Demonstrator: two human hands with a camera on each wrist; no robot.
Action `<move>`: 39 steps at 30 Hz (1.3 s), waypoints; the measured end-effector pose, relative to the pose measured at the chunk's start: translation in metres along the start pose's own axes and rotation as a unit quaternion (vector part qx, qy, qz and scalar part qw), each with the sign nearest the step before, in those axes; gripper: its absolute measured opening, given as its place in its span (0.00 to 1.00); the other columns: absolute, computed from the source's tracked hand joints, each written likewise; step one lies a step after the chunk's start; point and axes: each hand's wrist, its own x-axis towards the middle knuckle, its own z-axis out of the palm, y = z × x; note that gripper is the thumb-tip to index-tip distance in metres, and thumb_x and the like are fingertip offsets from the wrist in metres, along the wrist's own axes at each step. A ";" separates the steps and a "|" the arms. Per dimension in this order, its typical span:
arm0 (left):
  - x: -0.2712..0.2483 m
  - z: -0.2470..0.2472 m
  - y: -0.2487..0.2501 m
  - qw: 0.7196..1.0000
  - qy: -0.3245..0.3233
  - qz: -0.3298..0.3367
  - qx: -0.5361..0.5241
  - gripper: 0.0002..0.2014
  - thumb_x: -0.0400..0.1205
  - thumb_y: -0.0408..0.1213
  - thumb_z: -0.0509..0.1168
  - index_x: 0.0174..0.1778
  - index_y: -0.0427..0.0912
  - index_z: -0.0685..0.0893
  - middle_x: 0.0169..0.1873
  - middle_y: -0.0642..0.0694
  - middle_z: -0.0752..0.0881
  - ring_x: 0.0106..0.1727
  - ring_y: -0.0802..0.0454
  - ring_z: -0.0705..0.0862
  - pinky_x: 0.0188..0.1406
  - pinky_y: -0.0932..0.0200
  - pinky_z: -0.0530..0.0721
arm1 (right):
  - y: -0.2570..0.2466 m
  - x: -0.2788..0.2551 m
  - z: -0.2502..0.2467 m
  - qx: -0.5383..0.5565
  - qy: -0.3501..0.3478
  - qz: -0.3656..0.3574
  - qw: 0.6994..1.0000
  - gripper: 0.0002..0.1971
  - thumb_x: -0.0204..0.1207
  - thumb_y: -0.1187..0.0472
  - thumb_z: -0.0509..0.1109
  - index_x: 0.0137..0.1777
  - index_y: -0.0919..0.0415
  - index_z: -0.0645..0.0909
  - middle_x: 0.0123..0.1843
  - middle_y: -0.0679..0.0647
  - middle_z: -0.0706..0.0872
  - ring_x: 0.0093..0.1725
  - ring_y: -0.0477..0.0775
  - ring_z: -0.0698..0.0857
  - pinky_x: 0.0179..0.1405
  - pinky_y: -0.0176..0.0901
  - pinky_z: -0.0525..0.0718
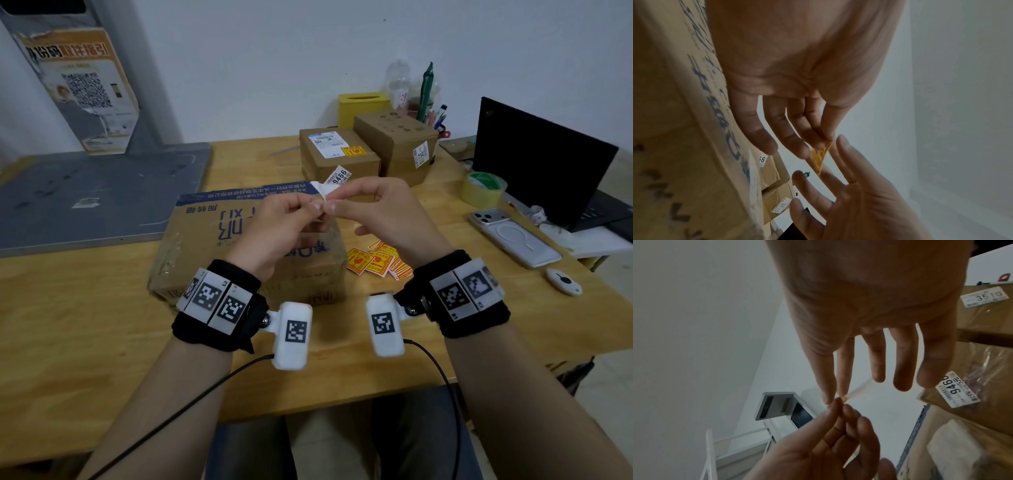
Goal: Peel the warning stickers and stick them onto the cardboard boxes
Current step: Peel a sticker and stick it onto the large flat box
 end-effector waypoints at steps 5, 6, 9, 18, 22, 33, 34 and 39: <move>0.001 0.001 -0.001 1.000 0.010 0.002 0.021 0.08 0.86 0.37 0.67 0.48 0.43 0.91 0.40 0.49 0.91 0.43 0.55 0.90 0.53 0.47 0.89 | 0.001 0.004 0.001 -0.029 0.023 -0.038 0.999 0.02 0.73 0.56 0.84 0.41 0.47 0.95 0.49 0.43 0.92 0.46 0.34 0.87 0.40 0.33 0.78; 0.002 0.002 -0.001 1.000 0.014 0.001 0.023 0.07 0.86 0.38 0.67 0.48 0.43 0.91 0.40 0.49 0.91 0.44 0.55 0.90 0.53 0.47 0.89 | 0.001 0.005 0.001 -0.038 0.026 -0.046 0.998 0.03 0.73 0.56 0.84 0.40 0.47 0.95 0.49 0.44 0.93 0.45 0.35 0.87 0.39 0.32 0.78; 0.002 0.004 -0.001 0.999 0.023 0.001 0.024 0.07 0.86 0.39 0.67 0.49 0.43 0.91 0.41 0.48 0.91 0.43 0.55 0.90 0.50 0.51 0.88 | 0.001 0.005 0.002 -0.054 0.041 -0.065 0.996 0.03 0.72 0.55 0.83 0.38 0.47 0.94 0.47 0.46 0.93 0.48 0.40 0.90 0.43 0.41 0.84; 0.002 0.009 0.001 0.999 0.029 -0.003 0.033 0.09 0.86 0.37 0.67 0.52 0.35 0.91 0.40 0.44 0.90 0.38 0.56 0.88 0.38 0.63 0.84 | -0.001 0.003 0.002 -0.086 0.041 -0.033 0.995 0.07 0.72 0.54 0.81 0.33 0.49 0.90 0.45 0.42 0.92 0.34 0.30 0.83 0.36 0.31 0.76; 0.001 0.011 0.003 0.999 0.030 -0.011 0.036 0.07 0.85 0.38 0.68 0.47 0.40 0.91 0.39 0.47 0.89 0.30 0.59 0.85 0.27 0.64 0.78 | -0.002 -0.001 0.002 -0.077 0.034 -0.034 0.996 0.10 0.75 0.59 0.79 0.31 0.51 0.90 0.25 0.38 0.85 0.25 0.31 0.79 0.24 0.22 0.72; -0.002 0.014 0.005 0.997 0.035 -0.018 0.068 0.08 0.84 0.41 0.68 0.42 0.45 0.91 0.37 0.52 0.89 0.24 0.63 0.80 0.21 0.68 0.74 | -0.002 -0.006 0.001 -0.070 0.046 0.008 0.996 0.09 0.76 0.59 0.78 0.33 0.56 0.91 0.19 0.39 0.81 0.22 0.31 0.76 0.21 0.21 0.69; -0.002 0.015 0.005 0.997 0.035 -0.020 0.065 0.08 0.83 0.40 0.68 0.40 0.45 0.90 0.37 0.52 0.89 0.24 0.63 0.80 0.21 0.67 0.73 | -0.002 -0.007 0.001 -0.067 0.047 0.009 0.997 0.08 0.76 0.60 0.78 0.35 0.58 0.92 0.21 0.41 0.81 0.22 0.33 0.76 0.20 0.22 0.69; -0.002 0.016 0.004 0.998 0.032 -0.023 0.058 0.09 0.83 0.39 0.68 0.39 0.44 0.90 0.37 0.51 0.89 0.23 0.63 0.79 0.20 0.68 0.73 | -0.001 -0.007 0.001 -0.058 0.056 0.016 0.997 0.08 0.74 0.61 0.78 0.36 0.62 0.92 0.25 0.48 0.80 0.22 0.36 0.72 0.20 0.26 0.68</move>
